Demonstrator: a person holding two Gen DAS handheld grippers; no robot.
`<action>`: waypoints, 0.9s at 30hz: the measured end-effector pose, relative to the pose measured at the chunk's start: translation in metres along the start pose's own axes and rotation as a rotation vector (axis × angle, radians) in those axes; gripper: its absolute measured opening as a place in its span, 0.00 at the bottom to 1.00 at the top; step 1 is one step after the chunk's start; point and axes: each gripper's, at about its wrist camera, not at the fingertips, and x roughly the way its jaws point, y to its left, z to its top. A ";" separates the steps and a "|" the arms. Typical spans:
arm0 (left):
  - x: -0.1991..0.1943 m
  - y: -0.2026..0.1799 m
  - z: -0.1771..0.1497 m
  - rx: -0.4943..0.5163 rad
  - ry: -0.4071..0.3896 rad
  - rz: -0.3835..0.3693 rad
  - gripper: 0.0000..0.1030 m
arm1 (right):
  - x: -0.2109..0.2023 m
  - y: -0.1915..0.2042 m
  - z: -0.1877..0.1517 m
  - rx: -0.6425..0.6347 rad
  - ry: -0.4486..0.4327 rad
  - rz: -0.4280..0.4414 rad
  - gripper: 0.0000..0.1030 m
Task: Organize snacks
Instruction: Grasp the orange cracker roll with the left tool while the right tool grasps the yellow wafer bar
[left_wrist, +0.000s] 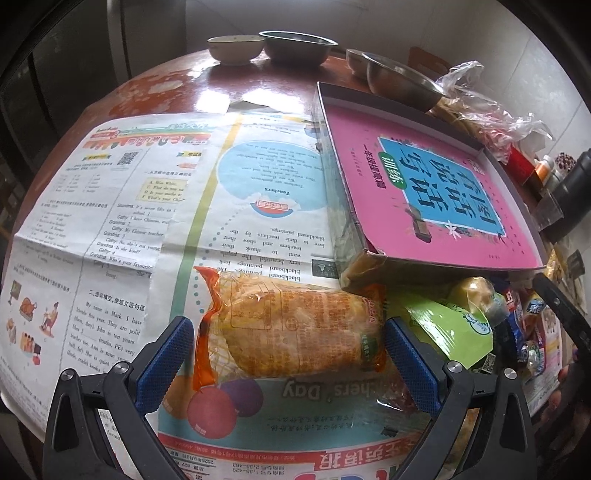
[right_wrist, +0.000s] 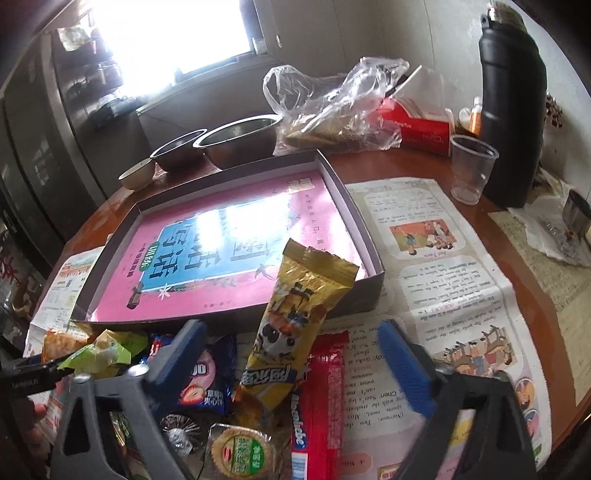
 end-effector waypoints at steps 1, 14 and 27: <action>0.000 0.000 0.000 0.002 0.000 -0.001 0.99 | 0.002 0.000 0.000 -0.005 0.005 0.002 0.71; -0.008 -0.003 -0.005 0.019 -0.037 -0.051 0.69 | 0.005 0.006 -0.003 -0.059 -0.002 0.106 0.24; -0.012 0.003 -0.005 -0.044 -0.029 -0.220 0.30 | -0.025 0.002 0.004 -0.064 -0.109 0.153 0.18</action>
